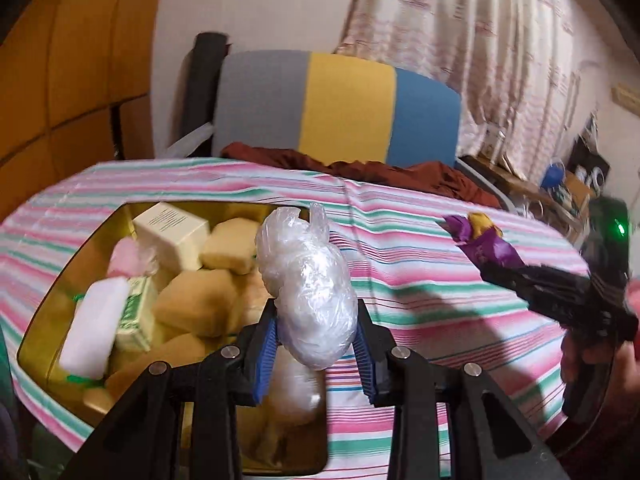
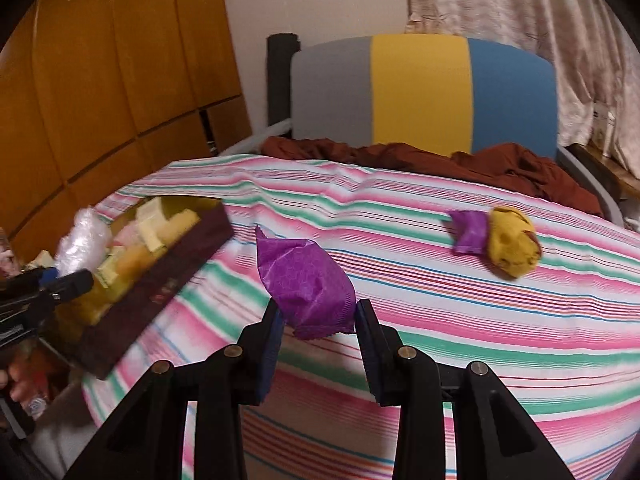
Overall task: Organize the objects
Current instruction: 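Carry the plastic bag into the gold tray and open the left tool while the right tool carries the packet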
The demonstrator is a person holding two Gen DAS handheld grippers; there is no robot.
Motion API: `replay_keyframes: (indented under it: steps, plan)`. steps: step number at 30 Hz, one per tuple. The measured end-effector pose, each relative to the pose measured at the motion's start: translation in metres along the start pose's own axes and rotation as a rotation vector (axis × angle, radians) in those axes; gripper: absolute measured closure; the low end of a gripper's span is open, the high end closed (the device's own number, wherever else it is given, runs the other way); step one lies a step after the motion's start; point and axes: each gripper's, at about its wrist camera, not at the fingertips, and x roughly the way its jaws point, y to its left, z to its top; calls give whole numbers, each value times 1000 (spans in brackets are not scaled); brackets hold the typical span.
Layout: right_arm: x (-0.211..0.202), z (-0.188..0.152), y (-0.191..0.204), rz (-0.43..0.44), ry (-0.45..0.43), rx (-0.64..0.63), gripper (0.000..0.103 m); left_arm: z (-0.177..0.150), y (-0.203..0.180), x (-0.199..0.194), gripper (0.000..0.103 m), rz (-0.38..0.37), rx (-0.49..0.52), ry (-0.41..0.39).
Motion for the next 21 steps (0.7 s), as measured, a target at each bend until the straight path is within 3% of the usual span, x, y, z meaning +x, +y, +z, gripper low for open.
replay_keyframes:
  steps: [6, 13, 21]
  plan:
    - [2, 7, 49, 97, 2, -11, 66, 9, 47, 3, 69, 41, -81, 27]
    - [18, 13, 114, 213, 26, -21, 66, 13, 97, 21, 68, 67, -139, 118]
    - [43, 19, 178, 291, 74, -58, 66, 19, 130, 47, 68, 32, -221, 198]
